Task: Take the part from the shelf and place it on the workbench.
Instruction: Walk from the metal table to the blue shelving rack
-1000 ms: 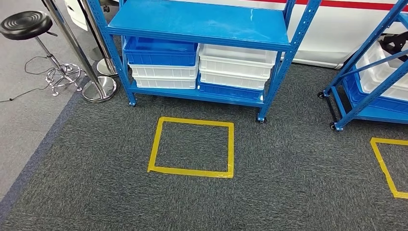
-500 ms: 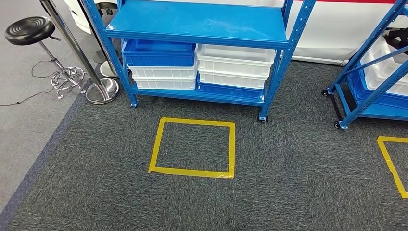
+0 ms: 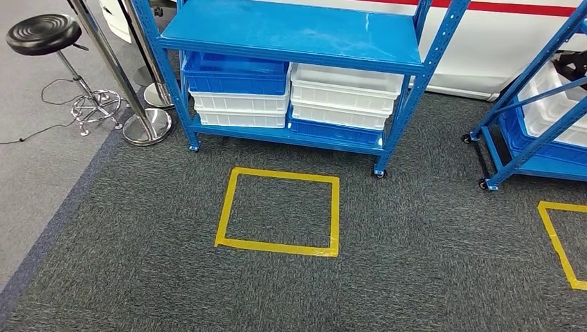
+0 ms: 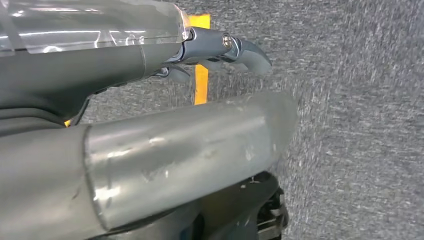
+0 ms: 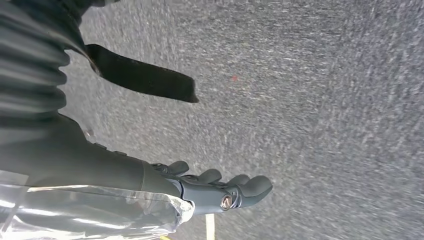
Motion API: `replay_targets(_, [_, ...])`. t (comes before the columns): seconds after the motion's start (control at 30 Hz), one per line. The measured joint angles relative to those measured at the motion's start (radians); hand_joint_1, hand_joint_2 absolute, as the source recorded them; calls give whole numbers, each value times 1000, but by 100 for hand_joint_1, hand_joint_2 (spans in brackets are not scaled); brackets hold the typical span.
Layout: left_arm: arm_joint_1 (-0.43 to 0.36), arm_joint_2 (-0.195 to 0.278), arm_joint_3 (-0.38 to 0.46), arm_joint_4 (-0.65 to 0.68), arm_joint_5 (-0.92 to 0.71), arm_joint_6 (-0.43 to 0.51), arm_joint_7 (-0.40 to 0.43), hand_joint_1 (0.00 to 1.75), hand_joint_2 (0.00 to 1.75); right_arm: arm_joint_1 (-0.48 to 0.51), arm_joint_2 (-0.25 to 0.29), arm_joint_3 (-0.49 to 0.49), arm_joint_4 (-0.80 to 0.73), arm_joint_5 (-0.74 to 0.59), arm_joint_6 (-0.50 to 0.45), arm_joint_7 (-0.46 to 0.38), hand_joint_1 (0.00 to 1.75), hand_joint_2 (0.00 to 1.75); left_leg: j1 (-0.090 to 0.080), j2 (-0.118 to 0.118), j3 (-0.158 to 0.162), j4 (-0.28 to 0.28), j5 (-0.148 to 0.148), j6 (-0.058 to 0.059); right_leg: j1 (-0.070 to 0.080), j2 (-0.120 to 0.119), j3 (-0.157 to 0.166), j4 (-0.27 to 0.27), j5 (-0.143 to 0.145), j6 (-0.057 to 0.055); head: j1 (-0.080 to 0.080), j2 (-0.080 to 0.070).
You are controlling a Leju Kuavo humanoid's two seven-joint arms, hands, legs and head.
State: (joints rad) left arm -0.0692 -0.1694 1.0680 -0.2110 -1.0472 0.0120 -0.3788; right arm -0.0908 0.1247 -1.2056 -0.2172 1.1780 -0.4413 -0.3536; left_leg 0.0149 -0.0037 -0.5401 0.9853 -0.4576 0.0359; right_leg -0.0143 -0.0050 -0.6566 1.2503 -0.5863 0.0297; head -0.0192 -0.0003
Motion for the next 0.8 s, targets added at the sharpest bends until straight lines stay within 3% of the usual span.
replay_targets(0.1, [0, -1, 0, 0, 1, -4, -1, 0, 0, 0, -1, -1, 0, -6, 6, -1, 0, 175, -4, -4, 3, 2, -3, -5, 7, 2, 90, -195, 96, -20, 0, 0])
replay_targets(0.17, [-1, -2, 0, 0, 1, -5, -2, 0, 0, -2, -1, -2, 0, -7, 8, -2, 0, 175, -6, -3, 3, 2, -4, -15, 13, 2, 114, -250, 109, -28, 0, 0])
replay_targets(0.3, [-2, -2, 0, 0, 2, -6, -3, 0, 0, -2, 0, -2, 0, -8, 8, -3, 0, 175, -7, -3, 6, -3, -3, -33, 12, 2, 115, -260, 114, -38, 0, 0])
replay_targets(0.43, [-2, -2, 0, 0, 2, -6, -3, 0, 0, -2, 0, -2, 0, -8, 8, -3, 0, 175, -9, -2, 6, -2, -5, -35, 7, 2, 117, -265, 117, -40, 0, 0])
replay_targets(0.5, [-2, -1, 0, 0, 2, -6, -3, 0, 0, -2, 2, -2, 0, -8, 8, -3, 0, 175, -7, -2, -1, 17, -21, -38, 4, -1, 120, -270, 120, -45, -1, 0])
replay_targets(0.57, [-1, 1, 2, 0, 4, -8, -7, 0, 0, -2, 3, -4, 0, -10, 12, -3, 0, 175, -3, -1, -55, 135, -79, -46, 4, -4, 121, -272, 121, -50, -1, 0])
replay_targets(0.63, [1, 3, 6, 0, 9, -14, -14, 0, 0, -2, 4, -7, 1, -11, 19, -3, 0, 175, 0, 0, -79, 190, -84, -52, 5, -5, 121, -266, 118, -51, -1, 0])
replay_targets(0.7, [0, 3, 11, 0, 13, -18, -18, 0, 0, -2, 6, -8, 1, -12, 22, -3, 0, 175, 1, 2, -28, 81, -27, -50, 8, -5, 120, -257, 112, -43, -1, 0])
replay_targets(0.73, [-1, 4, 13, 0, 14, -20, -19, 0, 0, -2, 7, -9, 1, -12, 22, -3, 0, 175, 0, 2, -7, 37, -14, -45, 9, -5, 118, -253, 109, -38, -1, 0])
replay_targets(0.8, [-2, 4, 20, 0, 21, -22, -23, 0, 0, -3, 7, -9, 1, -15, 28, -3, 0, 175, -4, 1, 2, 13, -15, -34, 12, -5, 114, -248, 108, -28, 0, 0])
